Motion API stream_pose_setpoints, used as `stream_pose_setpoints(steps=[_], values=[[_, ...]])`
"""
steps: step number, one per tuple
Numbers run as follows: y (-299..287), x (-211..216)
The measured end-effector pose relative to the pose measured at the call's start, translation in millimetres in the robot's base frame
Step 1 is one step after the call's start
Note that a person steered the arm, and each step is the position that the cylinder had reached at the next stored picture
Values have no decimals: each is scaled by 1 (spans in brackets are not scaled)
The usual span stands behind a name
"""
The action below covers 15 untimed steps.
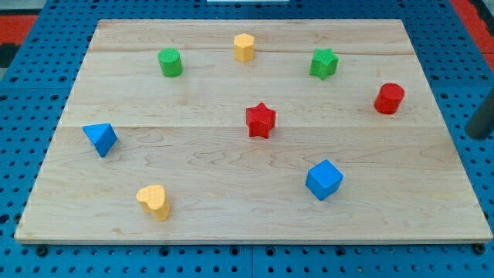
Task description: Push the blue cube into the blue triangle
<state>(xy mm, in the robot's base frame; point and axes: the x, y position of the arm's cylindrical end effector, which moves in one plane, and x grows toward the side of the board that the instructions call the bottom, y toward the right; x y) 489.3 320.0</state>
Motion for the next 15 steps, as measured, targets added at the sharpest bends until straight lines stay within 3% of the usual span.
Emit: stream_pose_setpoints(steps=[1,2,3,4,5,6,7,10,14,15], values=[[-98,39],[-213,46],[-211,77],[-264,92],[-206,113],[-337,129],[-353,96],[-262,110],[-233,108],[-261,68]])
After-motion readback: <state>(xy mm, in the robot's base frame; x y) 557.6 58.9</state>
